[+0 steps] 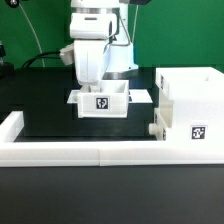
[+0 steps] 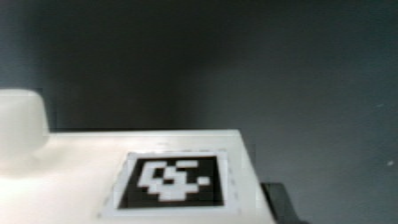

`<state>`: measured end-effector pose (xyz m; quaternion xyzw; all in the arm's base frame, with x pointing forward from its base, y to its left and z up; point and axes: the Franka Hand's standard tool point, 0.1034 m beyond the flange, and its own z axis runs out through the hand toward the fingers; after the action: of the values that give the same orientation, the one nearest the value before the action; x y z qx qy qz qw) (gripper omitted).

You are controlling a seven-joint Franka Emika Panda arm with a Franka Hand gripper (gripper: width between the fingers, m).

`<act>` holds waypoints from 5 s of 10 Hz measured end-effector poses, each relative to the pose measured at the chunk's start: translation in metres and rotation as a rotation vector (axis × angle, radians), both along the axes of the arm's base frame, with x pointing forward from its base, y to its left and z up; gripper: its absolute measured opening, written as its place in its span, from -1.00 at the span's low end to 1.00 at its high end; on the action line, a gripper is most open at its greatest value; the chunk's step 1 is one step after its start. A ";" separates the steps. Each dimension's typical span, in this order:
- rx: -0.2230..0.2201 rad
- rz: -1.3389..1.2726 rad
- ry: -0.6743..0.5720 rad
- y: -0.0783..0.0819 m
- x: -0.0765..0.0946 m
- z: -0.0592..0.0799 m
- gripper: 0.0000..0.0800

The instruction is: Assemble drawer

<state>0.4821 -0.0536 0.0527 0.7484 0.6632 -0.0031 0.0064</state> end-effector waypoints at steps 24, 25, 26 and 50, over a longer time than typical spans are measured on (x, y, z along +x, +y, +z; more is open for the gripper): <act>-0.032 0.106 0.012 0.039 0.060 0.008 -0.89; -0.031 0.107 0.012 0.040 0.060 0.008 -0.89; -0.030 0.107 0.011 0.040 0.059 0.007 -0.89; -0.039 0.105 0.035 0.048 0.060 0.001 -0.89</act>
Offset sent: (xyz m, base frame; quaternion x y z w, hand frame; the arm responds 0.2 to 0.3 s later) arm 0.0000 0.0000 0.0000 0.0000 0.0000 0.0000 1.0000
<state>0.5423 -0.0051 0.0536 0.7122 0.7014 -0.0285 0.0096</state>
